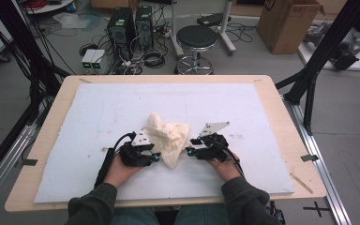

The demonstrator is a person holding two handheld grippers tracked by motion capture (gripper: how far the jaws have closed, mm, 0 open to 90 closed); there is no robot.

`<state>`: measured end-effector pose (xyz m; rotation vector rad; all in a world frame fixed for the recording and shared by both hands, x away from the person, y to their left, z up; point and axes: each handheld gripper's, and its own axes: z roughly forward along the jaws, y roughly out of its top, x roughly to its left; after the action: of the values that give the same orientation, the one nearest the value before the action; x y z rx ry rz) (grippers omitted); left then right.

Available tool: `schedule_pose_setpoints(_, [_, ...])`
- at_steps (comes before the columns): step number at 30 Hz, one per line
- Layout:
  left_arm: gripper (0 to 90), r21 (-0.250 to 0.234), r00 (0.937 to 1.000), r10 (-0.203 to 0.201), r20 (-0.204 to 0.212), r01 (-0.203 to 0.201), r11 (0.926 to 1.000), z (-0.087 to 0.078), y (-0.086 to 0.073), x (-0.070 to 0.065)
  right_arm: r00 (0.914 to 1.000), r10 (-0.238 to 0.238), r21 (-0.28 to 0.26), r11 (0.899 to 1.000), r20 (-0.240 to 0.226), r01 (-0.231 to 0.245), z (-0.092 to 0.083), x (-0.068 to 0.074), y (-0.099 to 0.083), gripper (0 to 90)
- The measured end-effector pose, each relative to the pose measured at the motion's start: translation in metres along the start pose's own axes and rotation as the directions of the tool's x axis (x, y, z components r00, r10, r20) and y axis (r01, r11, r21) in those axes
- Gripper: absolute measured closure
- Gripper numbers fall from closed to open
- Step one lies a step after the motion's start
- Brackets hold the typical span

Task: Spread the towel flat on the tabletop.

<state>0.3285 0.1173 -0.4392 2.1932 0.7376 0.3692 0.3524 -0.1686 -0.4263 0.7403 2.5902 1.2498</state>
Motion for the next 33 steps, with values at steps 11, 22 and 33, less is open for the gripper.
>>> schedule_pose_setpoints(11, [87.9, -0.028, 0.9996, 0.024, 0.016, -0.023, 0.9993, -0.001, 0.013, 0.001, 0.9980, 0.002, 0.041, 0.999, -0.063, 0.001, 0.013, -0.007, 0.005, 85.8])
schedule_pose_setpoints(22, [88.3, -0.107, 0.9995, 0.032, 0.000, -0.032, 0.9938, -0.045, 0.023, 0.010, 0.9999, -0.006, 0.023, 1.000, 0.011, 0.006, -0.040, -0.014, 0.003, 85.9])
schedule_pose_setpoints(33, [88.1, -0.132, 0.9963, 0.074, 0.044, -0.067, 0.9890, -0.074, 0.033, 0.010, 0.9988, -0.044, -0.018, 0.999, 0.022, 0.044, -0.084, 0.008, -0.004, 85.9])
